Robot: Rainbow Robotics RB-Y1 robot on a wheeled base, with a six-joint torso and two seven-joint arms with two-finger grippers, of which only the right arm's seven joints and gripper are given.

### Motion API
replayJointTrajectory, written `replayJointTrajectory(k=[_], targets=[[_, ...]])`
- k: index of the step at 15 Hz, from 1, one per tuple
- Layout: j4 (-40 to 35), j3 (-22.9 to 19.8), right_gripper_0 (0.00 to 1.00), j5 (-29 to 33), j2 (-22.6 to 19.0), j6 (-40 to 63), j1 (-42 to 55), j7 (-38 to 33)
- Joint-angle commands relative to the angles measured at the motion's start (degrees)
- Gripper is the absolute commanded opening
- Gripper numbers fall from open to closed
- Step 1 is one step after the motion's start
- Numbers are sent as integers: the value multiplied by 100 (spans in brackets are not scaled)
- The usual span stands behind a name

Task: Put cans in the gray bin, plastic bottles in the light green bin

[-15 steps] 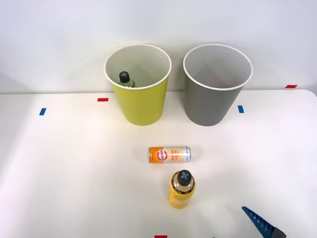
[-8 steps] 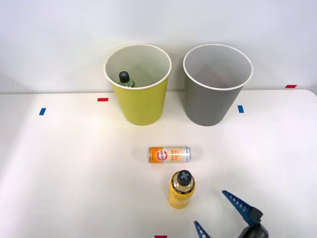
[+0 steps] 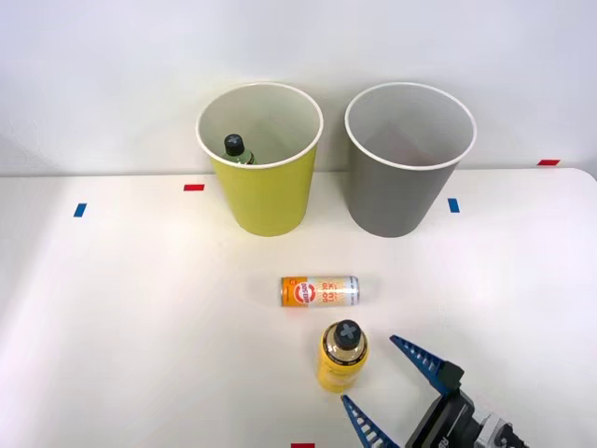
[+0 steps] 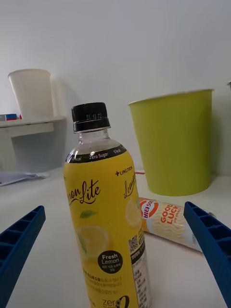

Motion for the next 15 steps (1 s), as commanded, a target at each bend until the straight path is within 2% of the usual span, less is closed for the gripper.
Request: replayJointTrajectory(k=[1,9,15], targets=[[-1,9,100,-35,75,338,-270,46],[-1,220,100,-264,137,435,-710,46],[-9,299,100,-211,128,549,-806,169]])
